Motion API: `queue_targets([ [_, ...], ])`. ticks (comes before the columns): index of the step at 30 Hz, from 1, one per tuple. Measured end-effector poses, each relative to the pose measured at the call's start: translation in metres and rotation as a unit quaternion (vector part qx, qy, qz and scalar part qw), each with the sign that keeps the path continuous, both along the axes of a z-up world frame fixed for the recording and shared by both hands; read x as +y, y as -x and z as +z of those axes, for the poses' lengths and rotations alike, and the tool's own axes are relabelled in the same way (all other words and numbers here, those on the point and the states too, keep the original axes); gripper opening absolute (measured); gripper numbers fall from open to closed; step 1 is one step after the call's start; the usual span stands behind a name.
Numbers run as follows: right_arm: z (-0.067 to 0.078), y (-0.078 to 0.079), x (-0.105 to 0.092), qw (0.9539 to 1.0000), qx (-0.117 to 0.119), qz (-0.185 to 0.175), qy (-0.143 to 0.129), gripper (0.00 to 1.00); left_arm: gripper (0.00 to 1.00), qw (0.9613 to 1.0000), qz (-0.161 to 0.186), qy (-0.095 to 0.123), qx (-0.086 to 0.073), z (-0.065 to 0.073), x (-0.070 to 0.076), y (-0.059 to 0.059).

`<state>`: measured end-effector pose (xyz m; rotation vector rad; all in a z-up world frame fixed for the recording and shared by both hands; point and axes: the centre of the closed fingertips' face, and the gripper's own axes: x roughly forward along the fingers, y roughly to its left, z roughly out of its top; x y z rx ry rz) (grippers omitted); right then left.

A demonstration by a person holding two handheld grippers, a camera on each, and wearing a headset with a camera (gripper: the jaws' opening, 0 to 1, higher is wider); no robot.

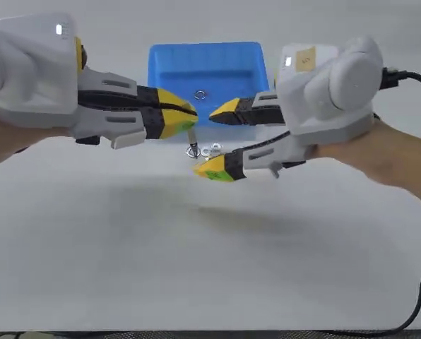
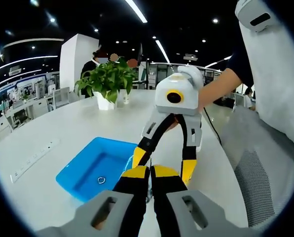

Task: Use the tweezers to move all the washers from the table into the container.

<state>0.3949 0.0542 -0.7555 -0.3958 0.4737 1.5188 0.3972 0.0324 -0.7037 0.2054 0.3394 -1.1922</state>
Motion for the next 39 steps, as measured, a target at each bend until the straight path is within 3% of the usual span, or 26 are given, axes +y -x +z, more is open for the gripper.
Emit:
queue_targets([
  [4,-0.007,0.000,0.007,0.9996,0.008,0.023,0.011,0.31,0.05,1.0000,-0.003,-0.008,-0.001,-0.001,-0.004,0.001],
  [8,-0.016,0.002,0.006,0.9986,0.008,0.043,0.029,0.27,0.05,0.9999,-0.011,-0.009,0.000,-0.001,-0.010,0.004],
  [15,-0.019,0.005,0.007,0.9975,0.003,0.062,0.034,0.18,0.06,0.9998,-0.014,-0.012,0.002,-0.001,-0.013,0.003],
  [28,-0.021,0.004,0.008,0.9963,0.000,0.075,0.041,0.12,0.06,0.9996,-0.022,-0.016,0.001,-0.003,-0.015,0.003],
  [32,-0.021,0.003,0.008,0.9959,-0.012,0.079,0.043,0.10,0.06,0.9991,-0.023,-0.034,-0.008,-0.004,-0.012,0.001],
  [39,-0.021,0.001,0.010,0.9965,-0.019,0.075,0.033,0.09,0.07,0.9989,-0.003,-0.047,0.001,-0.007,-0.006,-0.004],
])
